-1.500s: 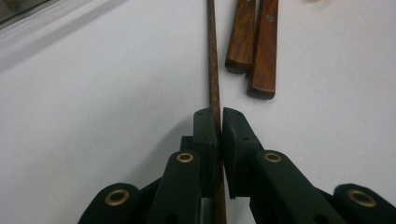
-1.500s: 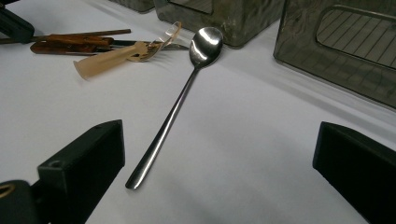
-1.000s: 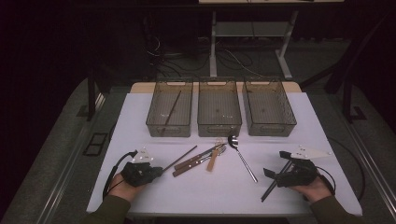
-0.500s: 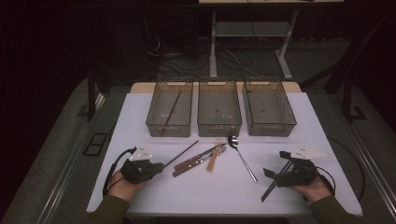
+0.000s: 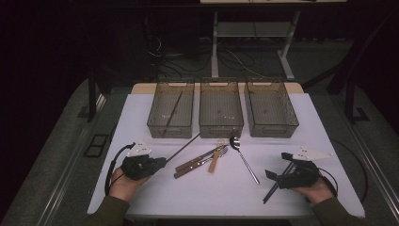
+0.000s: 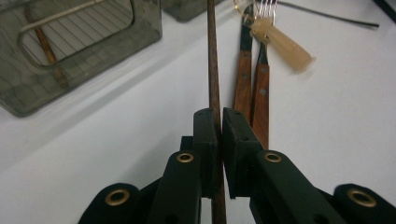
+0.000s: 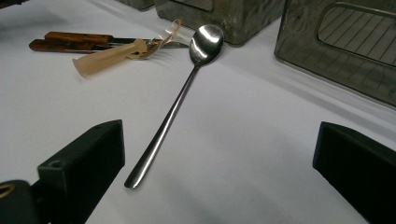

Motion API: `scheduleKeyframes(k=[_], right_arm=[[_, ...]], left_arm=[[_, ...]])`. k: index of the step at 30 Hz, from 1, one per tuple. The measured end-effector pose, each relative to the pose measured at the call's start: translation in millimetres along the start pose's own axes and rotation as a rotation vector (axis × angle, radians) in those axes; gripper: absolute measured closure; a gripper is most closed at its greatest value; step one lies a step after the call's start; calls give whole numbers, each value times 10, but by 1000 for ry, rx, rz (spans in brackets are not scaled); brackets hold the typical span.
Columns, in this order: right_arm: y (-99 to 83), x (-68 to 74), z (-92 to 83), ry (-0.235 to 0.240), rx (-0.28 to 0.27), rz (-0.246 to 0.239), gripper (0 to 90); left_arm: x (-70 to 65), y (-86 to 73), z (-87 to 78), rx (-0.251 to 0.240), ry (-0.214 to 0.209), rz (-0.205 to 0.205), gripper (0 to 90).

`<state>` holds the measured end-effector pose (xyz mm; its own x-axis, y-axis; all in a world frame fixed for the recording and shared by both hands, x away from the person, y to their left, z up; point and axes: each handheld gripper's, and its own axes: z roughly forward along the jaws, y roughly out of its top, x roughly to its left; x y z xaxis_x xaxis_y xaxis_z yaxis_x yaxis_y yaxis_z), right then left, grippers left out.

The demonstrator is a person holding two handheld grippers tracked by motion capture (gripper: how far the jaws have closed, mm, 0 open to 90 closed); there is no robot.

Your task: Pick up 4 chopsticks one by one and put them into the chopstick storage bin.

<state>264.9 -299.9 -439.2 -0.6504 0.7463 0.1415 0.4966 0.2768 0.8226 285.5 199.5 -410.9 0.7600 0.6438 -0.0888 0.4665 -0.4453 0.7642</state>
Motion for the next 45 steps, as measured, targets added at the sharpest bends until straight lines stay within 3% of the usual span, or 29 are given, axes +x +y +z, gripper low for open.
scheduleKeyframes(k=[13, 30, 45], right_arm=[[-1, 5, 9, 0, 3, -1, 24], [-6, 22, 64, 15, 20, 3, 24], [-8, 16, 61, 11, 18, 9, 24]], left_arm=[[105, 122, -23, -82, -16, -34, 841], [204, 335, -15, -139, -5, -41, 841], [334, 576, 85, -180, 6, -48, 841]])
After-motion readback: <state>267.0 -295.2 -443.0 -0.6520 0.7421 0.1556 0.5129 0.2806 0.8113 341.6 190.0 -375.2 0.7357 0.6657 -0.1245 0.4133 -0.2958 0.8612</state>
